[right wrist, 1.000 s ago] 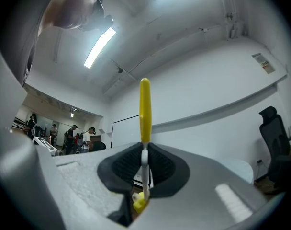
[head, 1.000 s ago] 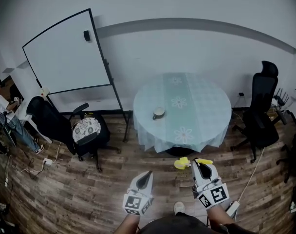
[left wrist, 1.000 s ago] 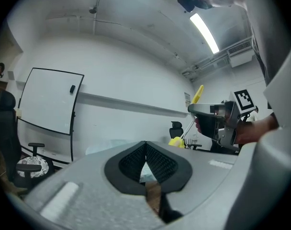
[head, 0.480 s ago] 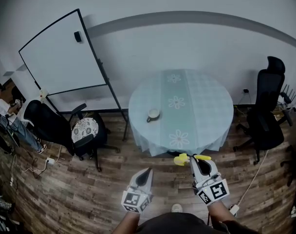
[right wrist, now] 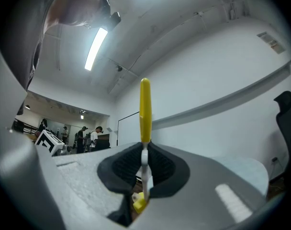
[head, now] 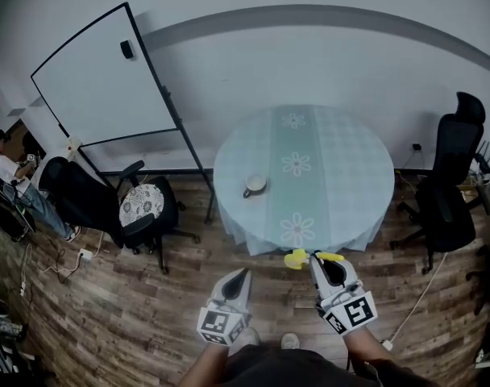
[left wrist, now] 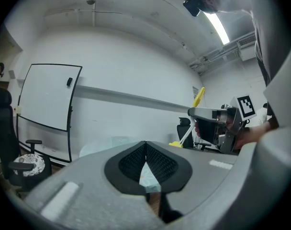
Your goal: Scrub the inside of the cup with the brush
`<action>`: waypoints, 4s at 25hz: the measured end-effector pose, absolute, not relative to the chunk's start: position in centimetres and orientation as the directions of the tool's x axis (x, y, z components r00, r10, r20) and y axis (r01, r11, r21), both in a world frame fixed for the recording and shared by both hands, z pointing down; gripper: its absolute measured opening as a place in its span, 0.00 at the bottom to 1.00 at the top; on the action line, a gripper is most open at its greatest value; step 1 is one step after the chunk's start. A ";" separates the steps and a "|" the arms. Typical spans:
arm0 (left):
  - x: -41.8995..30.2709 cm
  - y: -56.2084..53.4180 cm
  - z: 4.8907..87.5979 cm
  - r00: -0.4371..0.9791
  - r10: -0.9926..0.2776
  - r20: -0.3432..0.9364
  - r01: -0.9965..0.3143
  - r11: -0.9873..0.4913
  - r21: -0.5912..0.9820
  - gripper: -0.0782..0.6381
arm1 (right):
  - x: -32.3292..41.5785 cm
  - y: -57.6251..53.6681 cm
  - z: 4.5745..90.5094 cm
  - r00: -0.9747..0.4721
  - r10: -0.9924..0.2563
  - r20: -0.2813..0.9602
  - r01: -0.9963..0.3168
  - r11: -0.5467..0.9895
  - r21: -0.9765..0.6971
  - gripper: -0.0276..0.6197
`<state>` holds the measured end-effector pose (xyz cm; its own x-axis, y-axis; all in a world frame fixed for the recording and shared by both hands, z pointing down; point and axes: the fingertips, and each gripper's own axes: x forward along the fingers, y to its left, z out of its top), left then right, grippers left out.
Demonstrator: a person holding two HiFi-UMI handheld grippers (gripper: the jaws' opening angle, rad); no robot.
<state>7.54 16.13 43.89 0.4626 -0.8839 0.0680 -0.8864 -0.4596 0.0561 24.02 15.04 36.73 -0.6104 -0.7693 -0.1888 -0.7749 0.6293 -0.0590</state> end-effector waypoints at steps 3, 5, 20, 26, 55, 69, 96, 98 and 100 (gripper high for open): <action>6.7 14.4 44.4 0.472 -0.879 0.067 -0.881 -0.468 0.070 0.12 | 22.1 13.8 36.8 -0.630 -0.753 -0.192 -0.763 0.646 -0.031 0.10; 6.1 12.9 44.6 0.483 -0.873 0.062 -0.875 -0.479 0.076 0.12 | 20.8 12.7 36.6 -0.636 -0.747 -0.194 -0.760 0.649 -0.009 0.10; -5.0 0.8 44.9 0.524 -0.851 0.032 -0.850 -0.520 0.089 0.12 | 9.1 2.9 35.8 -0.597 -0.776 -0.203 -0.795 0.606 0.026 0.10; -10.1 -2.5 46.0 0.519 -0.854 0.026 -0.851 -0.513 0.115 0.12 | 5.0 -0.9 36.1 -0.561 -0.807 -0.183 -0.825 0.564 0.039 0.10; -6.0 -24.8 48.2 0.480 -0.871 0.105 -0.877 -0.476 0.062 0.12 | 9.8 -26.0 38.6 -0.574 -0.804 -0.156 -0.809 0.586 -0.047 0.10; -5.4 -33.6 50.9 0.379 -0.905 0.194 -0.925 -0.369 0.089 0.12 | 10.3 -35.6 40.3 -0.679 -0.720 -0.146 -0.721 0.691 -0.054 0.10; -9.5 -40.6 57.6 0.414 -0.882 0.226 -0.907 -0.378 0.185 0.12 | 3.8 -41.1 50.3 -0.664 -0.745 0.061 -0.747 0.658 -0.093 0.10; -9.9 -40.6 58.3 0.416 -0.881 0.225 -0.906 -0.379 0.191 0.12 | 3.0 -41.2 51.3 -0.671 -0.737 0.083 -0.741 0.667 -0.077 0.10; -10.5 -40.5 59.2 0.416 -0.879 0.233 -0.905 -0.376 0.199 0.12 | 2.2 -41.3 52.4 -0.675 -0.730 0.105 -0.737 0.674 -0.056 0.10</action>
